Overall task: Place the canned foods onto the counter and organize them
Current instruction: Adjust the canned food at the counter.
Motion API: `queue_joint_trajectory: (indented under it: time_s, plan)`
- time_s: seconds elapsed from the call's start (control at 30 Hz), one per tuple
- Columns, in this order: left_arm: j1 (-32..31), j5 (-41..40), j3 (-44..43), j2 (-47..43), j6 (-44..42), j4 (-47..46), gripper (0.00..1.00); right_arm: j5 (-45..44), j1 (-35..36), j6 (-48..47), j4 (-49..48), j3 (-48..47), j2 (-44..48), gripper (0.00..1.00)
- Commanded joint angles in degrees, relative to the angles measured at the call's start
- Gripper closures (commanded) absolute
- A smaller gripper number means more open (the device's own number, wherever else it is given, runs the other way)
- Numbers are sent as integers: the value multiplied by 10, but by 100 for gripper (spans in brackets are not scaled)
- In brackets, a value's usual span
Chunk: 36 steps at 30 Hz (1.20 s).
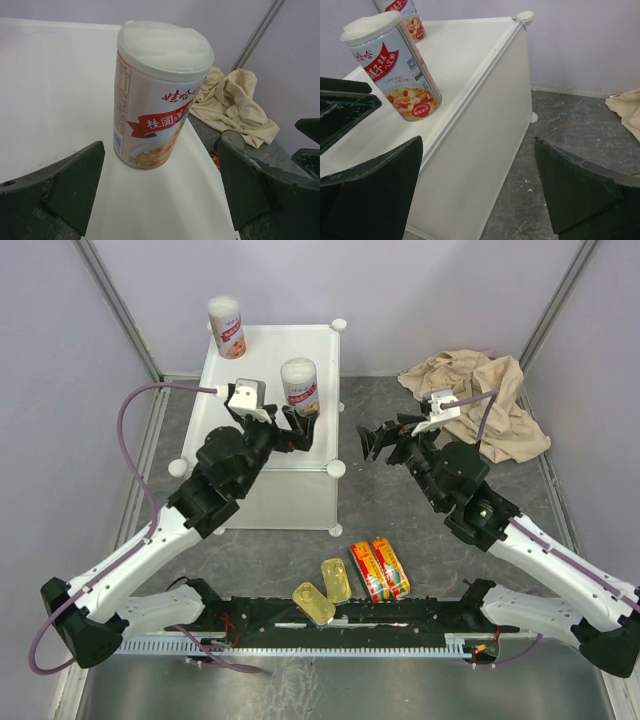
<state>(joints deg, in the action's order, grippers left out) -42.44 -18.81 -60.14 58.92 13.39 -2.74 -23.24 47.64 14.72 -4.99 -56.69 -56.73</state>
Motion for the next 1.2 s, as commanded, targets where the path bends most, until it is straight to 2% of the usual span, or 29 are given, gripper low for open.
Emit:
queue_joint_trajectory:
  time_s: [0.0, 0.27, 0.6, 0.9, 1.17]
  plan:
    - [-19, -89, -15, 22, -38, -48, 1, -8, 2, 12, -3, 6, 26, 1]
    - [-37, -165, -42, 78, -62, -81, 1, -13, 2, 13, 1, 24, 42, 1]
    - [-40, -192, -63, 121, -90, -134, 0, -16, 2, 11, -12, 44, 47, 1]
    - [-39, -201, -61, 141, -129, -177, 14, -26, 2, 4, -24, 61, 59, 1]
    - [-38, -199, -65, 160, -175, -220, 17, -32, 2, 1, -29, 71, 67, 1]
